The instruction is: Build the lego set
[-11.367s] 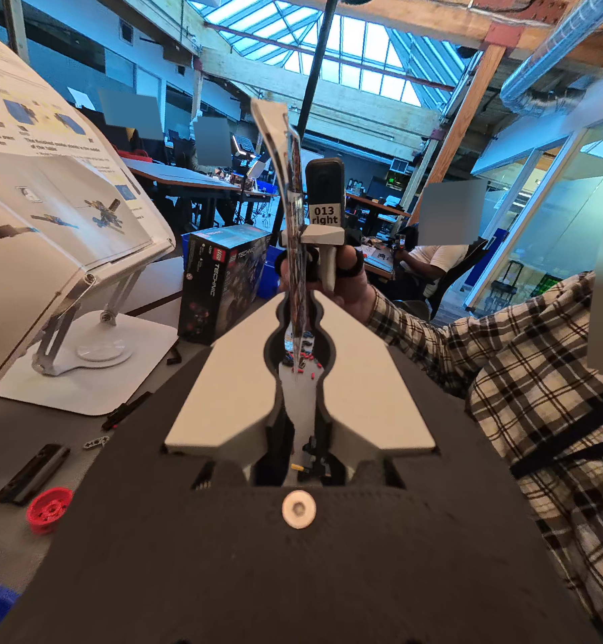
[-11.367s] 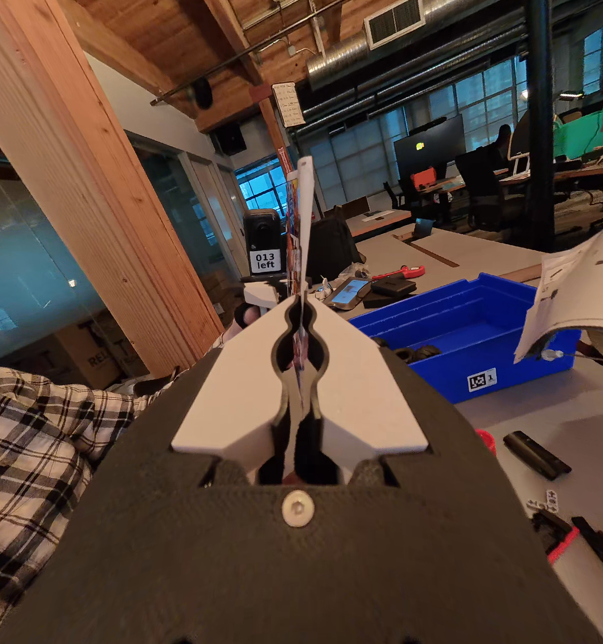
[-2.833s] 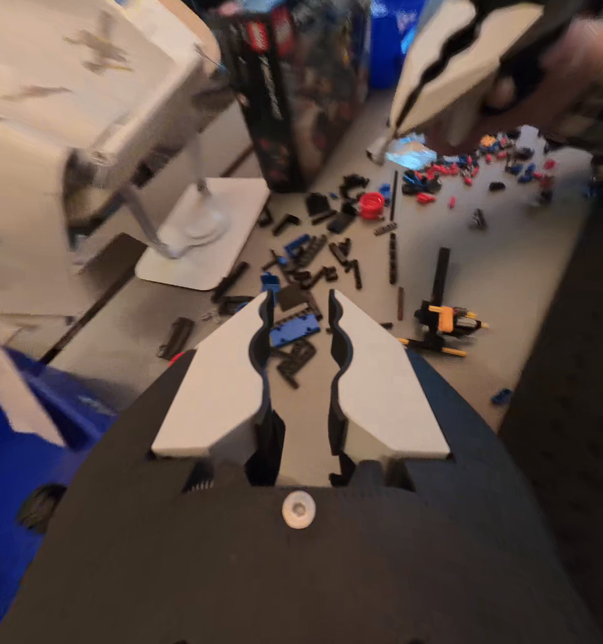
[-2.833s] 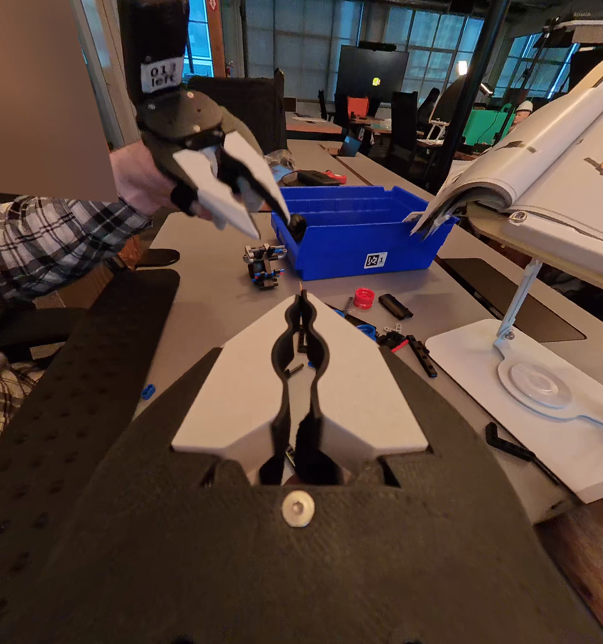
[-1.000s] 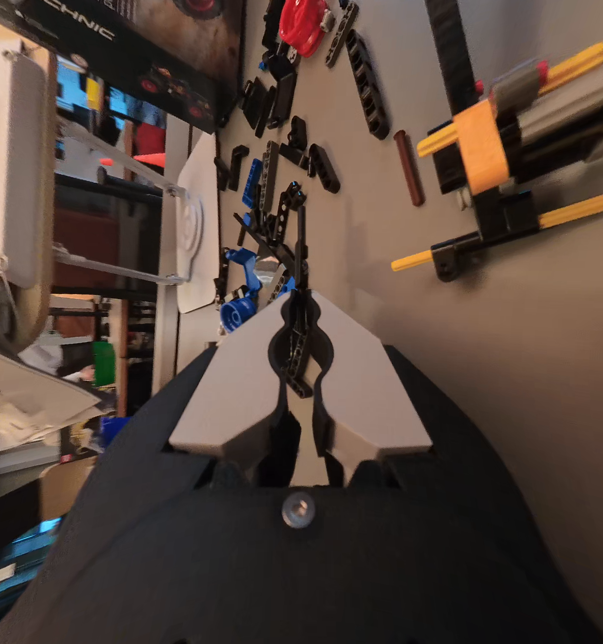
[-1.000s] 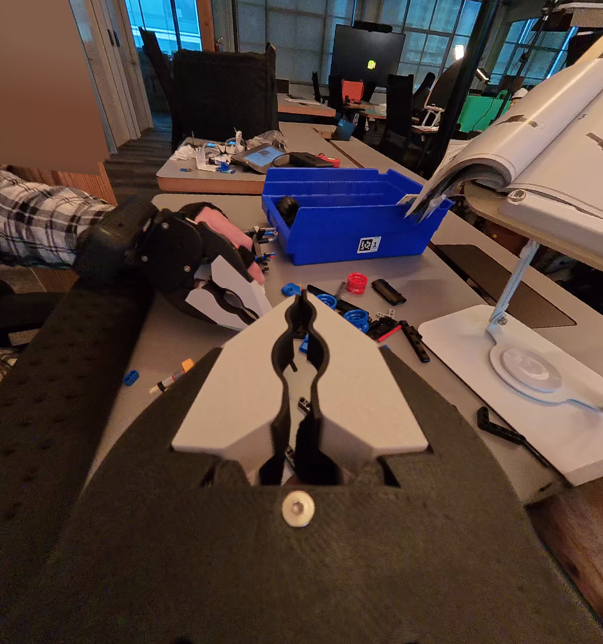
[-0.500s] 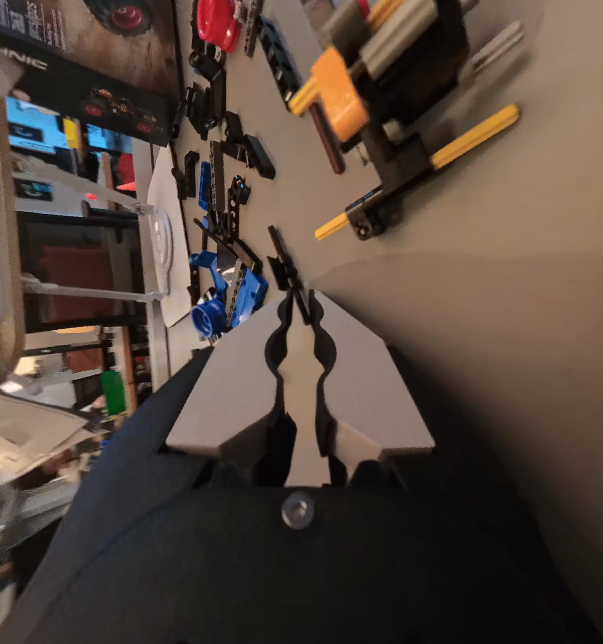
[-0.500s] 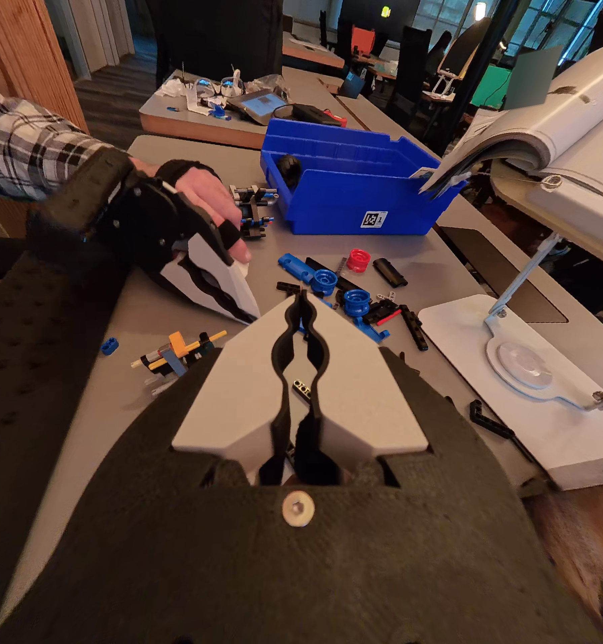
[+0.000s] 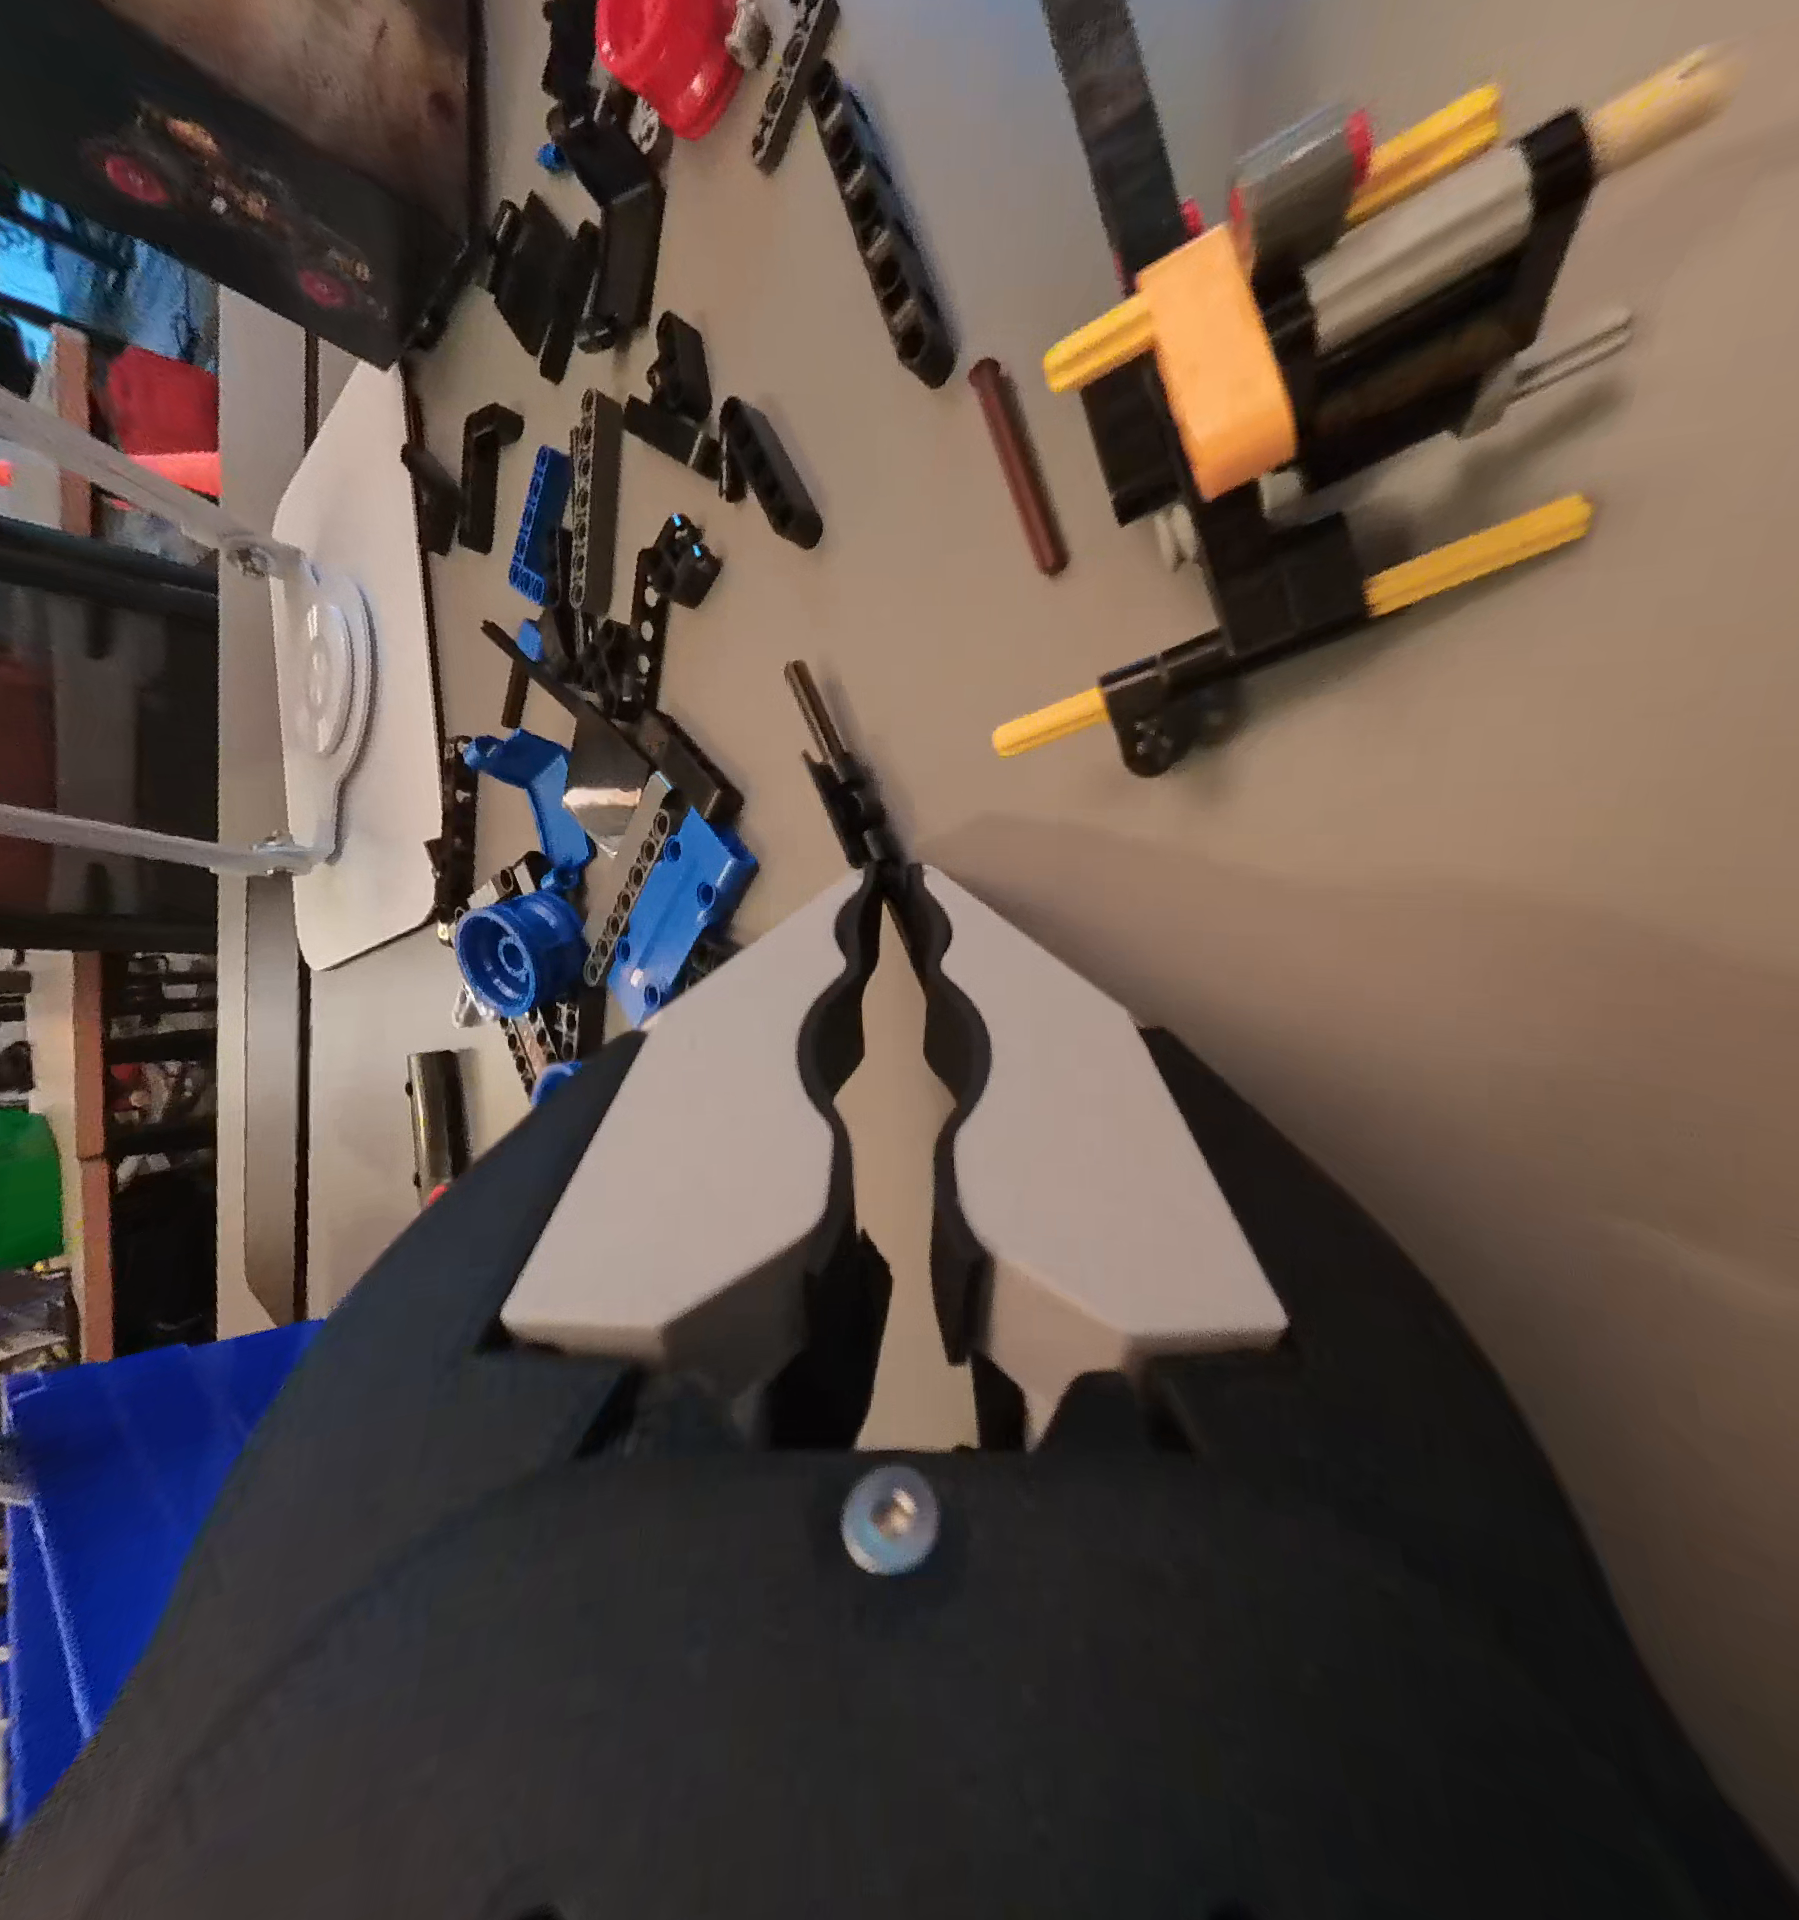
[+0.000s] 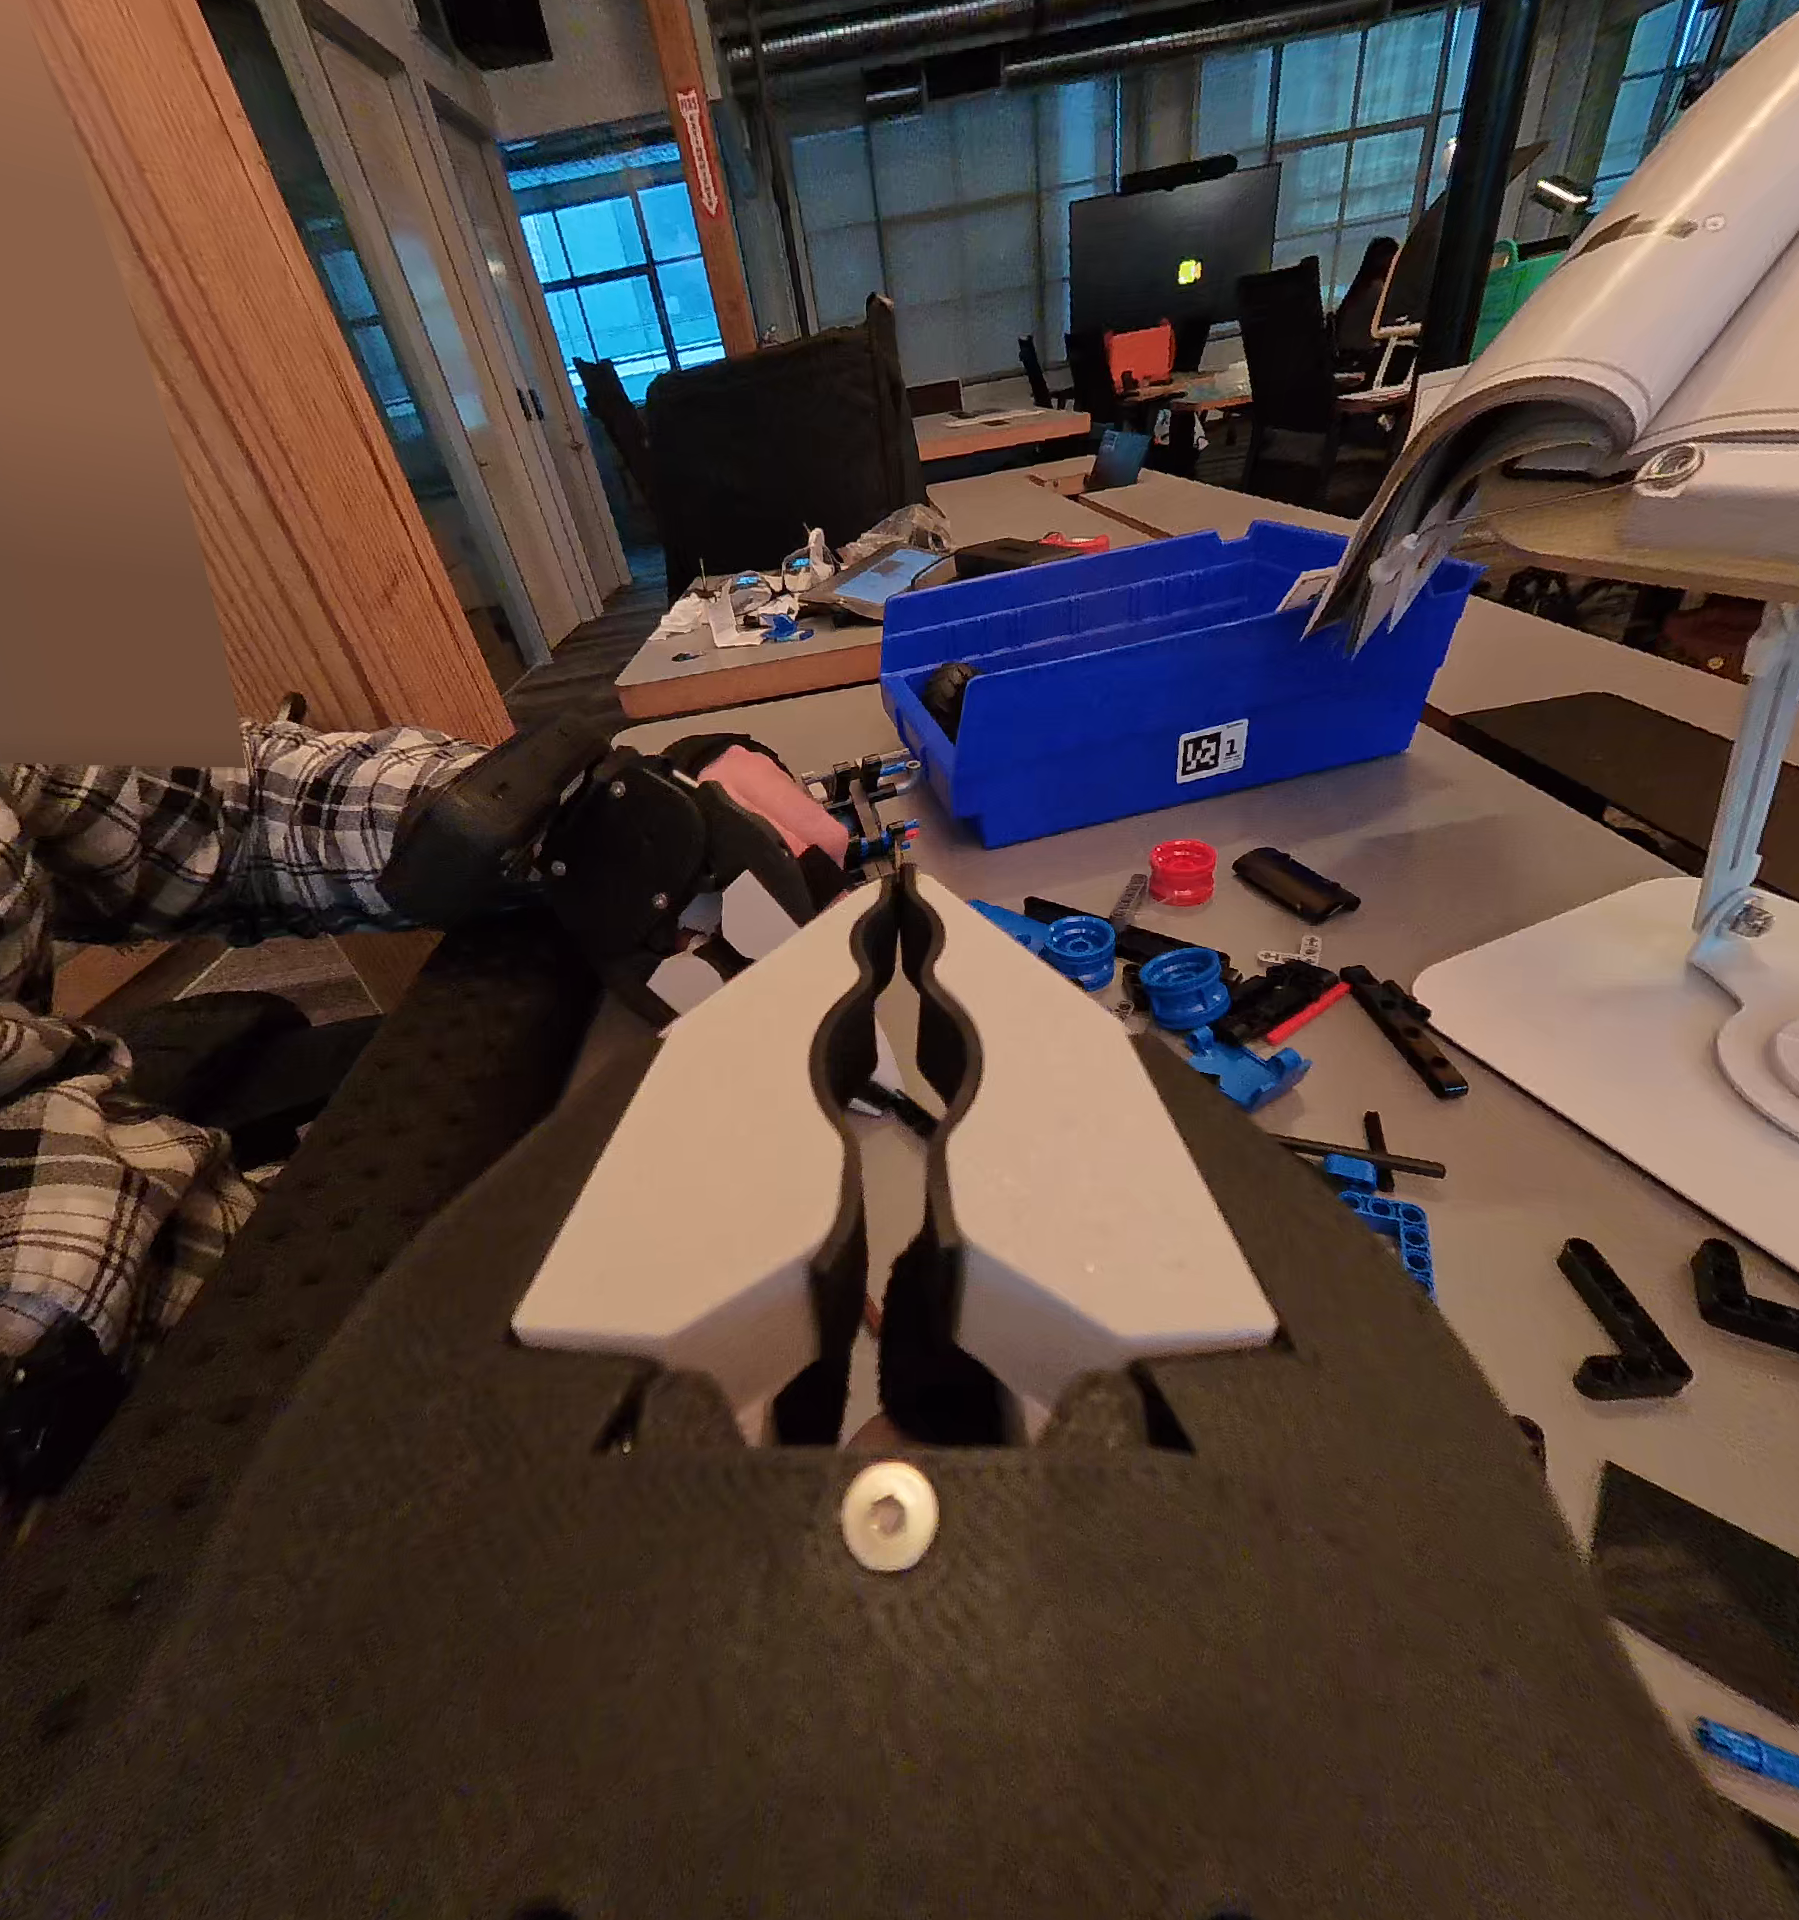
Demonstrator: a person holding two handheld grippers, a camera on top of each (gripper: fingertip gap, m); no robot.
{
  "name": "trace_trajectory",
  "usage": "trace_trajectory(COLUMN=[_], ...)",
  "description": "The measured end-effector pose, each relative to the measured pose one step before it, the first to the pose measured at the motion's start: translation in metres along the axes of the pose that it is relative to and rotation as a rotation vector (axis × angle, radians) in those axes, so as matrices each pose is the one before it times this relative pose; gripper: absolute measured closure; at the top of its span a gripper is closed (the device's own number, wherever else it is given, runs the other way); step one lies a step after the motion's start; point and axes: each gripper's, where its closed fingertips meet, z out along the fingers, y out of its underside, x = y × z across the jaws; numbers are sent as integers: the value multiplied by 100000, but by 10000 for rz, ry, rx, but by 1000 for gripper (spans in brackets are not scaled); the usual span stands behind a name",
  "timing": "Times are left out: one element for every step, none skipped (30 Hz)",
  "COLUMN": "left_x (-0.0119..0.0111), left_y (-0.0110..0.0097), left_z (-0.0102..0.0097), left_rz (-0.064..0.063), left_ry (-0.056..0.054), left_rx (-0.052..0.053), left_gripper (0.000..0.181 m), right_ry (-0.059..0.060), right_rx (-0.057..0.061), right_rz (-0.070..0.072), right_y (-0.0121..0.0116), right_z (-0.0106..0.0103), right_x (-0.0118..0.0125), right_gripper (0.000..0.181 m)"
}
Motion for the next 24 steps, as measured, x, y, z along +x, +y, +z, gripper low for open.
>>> trace_trajectory(left_x=[63,11,15,-15,-71,-35,-34,-112,-149,-104,-96,-164,-203,-151,-93,3,220,165,93,200,354,304,187,123], left_y=[-61,7,-8,39,125,96,52,132,111,66,-16,-200,-334,-271,-150,-29,103,52,-52,-95,-100,-138,-73,19], left_z=[-33,-31,-31,-23,-33,-60,-76,-63,-71,-47,-3,7,10,67,98,125,153,93,-51,-134,-131,-60,-29,-43], left_rz=[285,363,330,247,140,-10,-160,-208,-96,-63,-183,-270,-252,-135,88,246,279,330,376,296,251,261,249,154], left_ry=[-46,-95,-93,-96,-93,-20,32,11,-40,-21,30,43,36,50,1,-15,56,-61,-146,-44,52,-33,-115,-99], left_rx=[-20,-60,-49,-45,-60,3,69,35,33,17,25,117,171,112,26,-46,-116,-85,-37,-18,-22,20,-14,-43], left_gripper=[178,178,178,178,178,178,176,175,174,174,173,170,170,170,170,171,174,172,173,174,178,178,177,177], right_ry=[-19,0,18,31,56,83,61,17,8,42,32,-28,-67,-47,-1,19,25,30,36,27,7,-16,-19,-20], right_rx=[-9,-36,-52,-70,-113,-175,-193,-151,-160,-226,-246,-150,-49,-19,-35,-29,12,39,36,32,34,24,1,-22], right_rz=[-3,-25,-35,-47,-90,-151,-160,-118,-112,-161,-157,-74,11,16,-15,-17,10,26,11,6,9,8,-3,-11], right_y=[25,62,86,122,184,270,308,248,265,380,439,307,141,64,79,57,8,-36,-61,-59,-71,-59,-5,40], right_z=[44,38,30,33,50,80,121,162,215,260,279,265,212,146,81,-1,-61,-117,-128,-109,-67,-16,22,47], right_x=[-49,-13,11,22,40,51,-8,-67,-66,-26,-25,-93,-122,-80,1,23,58,83,80,67,39,-5,-29,-43], right_gripper=[181,181,181,181,181,181,181,181,181,181,181,181,181,181,181,181,181,181,181,181,181,181,181,181])
